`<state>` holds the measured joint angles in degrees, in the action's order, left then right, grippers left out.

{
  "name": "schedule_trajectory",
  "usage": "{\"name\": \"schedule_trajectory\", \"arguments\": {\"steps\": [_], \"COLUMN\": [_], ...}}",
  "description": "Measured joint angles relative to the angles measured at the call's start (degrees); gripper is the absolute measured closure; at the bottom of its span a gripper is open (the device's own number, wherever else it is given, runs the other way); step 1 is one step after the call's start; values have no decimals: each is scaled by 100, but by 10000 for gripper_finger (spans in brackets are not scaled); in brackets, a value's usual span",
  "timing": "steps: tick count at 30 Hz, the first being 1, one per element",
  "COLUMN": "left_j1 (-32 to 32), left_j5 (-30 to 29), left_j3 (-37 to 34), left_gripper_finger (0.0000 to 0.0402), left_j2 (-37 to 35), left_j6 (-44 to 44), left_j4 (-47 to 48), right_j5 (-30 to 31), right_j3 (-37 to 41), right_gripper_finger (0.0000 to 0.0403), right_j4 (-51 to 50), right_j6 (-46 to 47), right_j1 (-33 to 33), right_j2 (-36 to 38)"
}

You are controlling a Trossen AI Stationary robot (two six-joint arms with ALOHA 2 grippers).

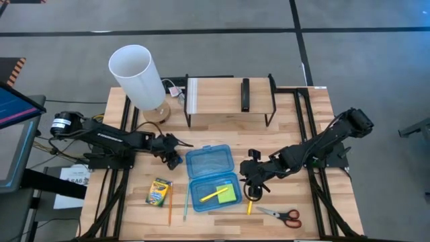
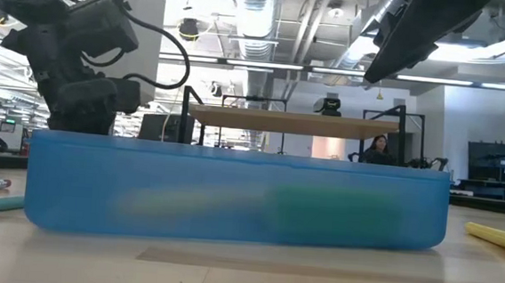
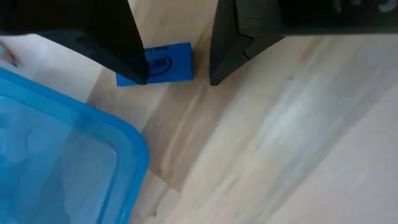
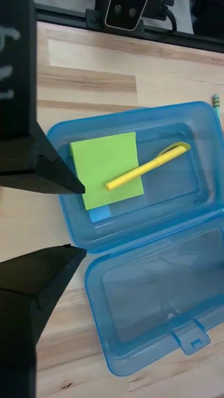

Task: Pack school essentials
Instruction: Put the blue eraser into the blue supply box

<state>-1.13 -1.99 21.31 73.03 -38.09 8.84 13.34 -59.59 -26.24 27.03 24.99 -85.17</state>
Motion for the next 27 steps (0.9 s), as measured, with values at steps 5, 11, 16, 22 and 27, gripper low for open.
{"name": "schedule_trajectory", "arguments": {"steps": [5,11,16,22,27], "left_j1": [-4,-9,-9,-9,-7], "left_j5": [101,82,16,99,107], "left_j3": [294,451,473,495,508], "left_gripper_finger": [215,207,207,207,224], "left_j2": [10,27,149,534,691], "left_j6": [103,162,143,163,189], "left_j4": [528,799,694,205,75], "right_j5": [-1,-3,-4,-4,-4], "right_j3": [0,0,0,0,2], "right_gripper_finger": [240,240,242,239,241], "right_j4": [2,0,2,0,-11], "right_j6": [0,0,0,0,0], "right_j1": [0,2,2,2,2], "right_j2": [0,0,0,0,0]}}
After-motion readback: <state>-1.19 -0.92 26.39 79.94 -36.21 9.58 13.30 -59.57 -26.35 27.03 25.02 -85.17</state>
